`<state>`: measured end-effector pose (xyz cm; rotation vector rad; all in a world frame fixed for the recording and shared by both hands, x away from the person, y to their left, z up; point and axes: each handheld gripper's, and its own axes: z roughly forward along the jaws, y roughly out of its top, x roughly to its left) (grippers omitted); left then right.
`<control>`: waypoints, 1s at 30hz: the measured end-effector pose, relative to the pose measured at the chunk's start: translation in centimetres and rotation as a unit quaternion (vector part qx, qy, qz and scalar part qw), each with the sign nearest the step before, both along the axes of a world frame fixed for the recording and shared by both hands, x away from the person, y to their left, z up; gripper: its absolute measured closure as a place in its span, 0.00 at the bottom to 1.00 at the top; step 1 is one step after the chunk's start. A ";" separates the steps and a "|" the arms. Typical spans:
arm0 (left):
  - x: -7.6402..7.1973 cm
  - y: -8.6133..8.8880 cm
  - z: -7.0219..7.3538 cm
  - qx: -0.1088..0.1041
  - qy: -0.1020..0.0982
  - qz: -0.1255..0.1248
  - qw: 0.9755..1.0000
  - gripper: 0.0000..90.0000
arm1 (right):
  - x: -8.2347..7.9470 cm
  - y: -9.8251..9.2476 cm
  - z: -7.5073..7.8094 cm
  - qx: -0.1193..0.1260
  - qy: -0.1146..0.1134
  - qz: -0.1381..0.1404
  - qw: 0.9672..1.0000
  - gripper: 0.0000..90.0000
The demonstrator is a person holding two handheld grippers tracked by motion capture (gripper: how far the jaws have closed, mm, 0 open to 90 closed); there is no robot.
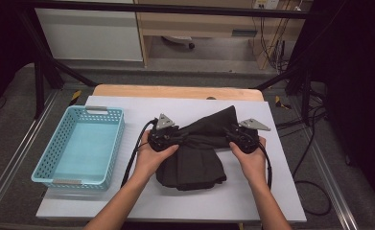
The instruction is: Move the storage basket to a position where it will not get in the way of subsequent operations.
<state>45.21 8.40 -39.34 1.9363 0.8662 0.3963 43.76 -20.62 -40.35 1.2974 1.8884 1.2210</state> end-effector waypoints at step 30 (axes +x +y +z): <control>4.0 1.0 -2.3 0.001 0.057 0.022 0.998 0.88 | -5.6 4.7 -4.4 -0.040 0.073 0.091 0.992 0.33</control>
